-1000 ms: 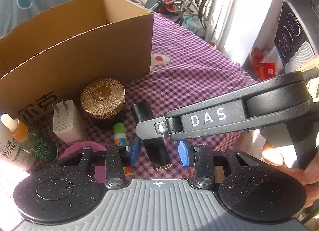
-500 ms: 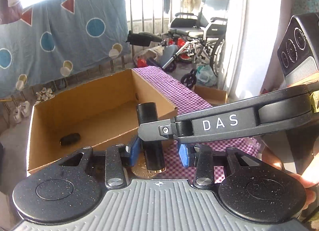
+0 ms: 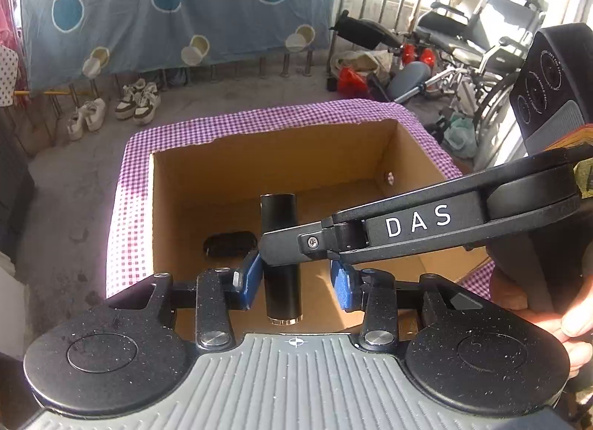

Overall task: Organize rigid objects
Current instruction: 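Carry the black cylinder with the right tool into the box and release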

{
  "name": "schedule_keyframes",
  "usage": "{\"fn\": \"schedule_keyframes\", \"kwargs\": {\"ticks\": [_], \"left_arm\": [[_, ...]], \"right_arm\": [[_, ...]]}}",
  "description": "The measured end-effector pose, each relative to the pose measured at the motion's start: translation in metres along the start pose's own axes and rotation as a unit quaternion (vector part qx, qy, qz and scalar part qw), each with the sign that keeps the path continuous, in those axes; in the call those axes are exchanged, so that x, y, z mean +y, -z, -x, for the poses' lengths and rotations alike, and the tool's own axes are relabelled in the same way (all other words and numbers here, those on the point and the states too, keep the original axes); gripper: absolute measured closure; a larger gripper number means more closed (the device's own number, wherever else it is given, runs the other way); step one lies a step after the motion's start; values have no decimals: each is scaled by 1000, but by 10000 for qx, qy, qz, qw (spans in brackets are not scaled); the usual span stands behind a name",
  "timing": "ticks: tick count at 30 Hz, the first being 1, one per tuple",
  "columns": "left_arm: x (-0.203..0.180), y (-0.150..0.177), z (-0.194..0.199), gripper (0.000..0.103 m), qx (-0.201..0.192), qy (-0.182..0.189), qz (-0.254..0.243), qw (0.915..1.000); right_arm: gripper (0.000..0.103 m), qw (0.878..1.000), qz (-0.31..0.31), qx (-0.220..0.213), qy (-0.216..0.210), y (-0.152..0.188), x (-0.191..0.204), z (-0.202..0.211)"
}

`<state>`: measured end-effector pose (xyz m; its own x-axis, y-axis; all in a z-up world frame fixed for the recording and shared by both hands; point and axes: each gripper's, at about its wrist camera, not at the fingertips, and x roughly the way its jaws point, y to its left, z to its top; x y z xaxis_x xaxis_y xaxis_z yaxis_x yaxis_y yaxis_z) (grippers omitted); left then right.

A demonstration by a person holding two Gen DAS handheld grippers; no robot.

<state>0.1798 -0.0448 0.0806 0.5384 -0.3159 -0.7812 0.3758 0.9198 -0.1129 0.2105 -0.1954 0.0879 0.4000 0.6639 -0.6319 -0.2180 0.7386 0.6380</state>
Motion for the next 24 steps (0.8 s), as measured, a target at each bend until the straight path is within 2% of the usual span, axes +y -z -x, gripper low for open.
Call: {"fn": "schedule_keyframes", "kwargs": {"ticks": [6, 10, 12, 18, 24], "left_arm": [[38, 5, -37, 64, 711, 128, 421, 9965], [47, 6, -46, 58, 908, 59, 539, 9944], [44, 6, -44, 53, 873, 16, 421, 9953], [41, 7, -35, 52, 779, 17, 438, 9960], [41, 8, -8, 51, 424, 128, 513, 9977]], "right_arm": [[79, 9941, -562, 921, 61, -15, -34, -62], [79, 9870, -748, 1417, 155, -20, -48, -97], [78, 9830, -842, 1617, 215, -21, -51, -110], [78, 9834, -933, 1547, 159, -18, -52, -111], [77, 9890, -864, 1194, 119, -18, -44, -76]]}}
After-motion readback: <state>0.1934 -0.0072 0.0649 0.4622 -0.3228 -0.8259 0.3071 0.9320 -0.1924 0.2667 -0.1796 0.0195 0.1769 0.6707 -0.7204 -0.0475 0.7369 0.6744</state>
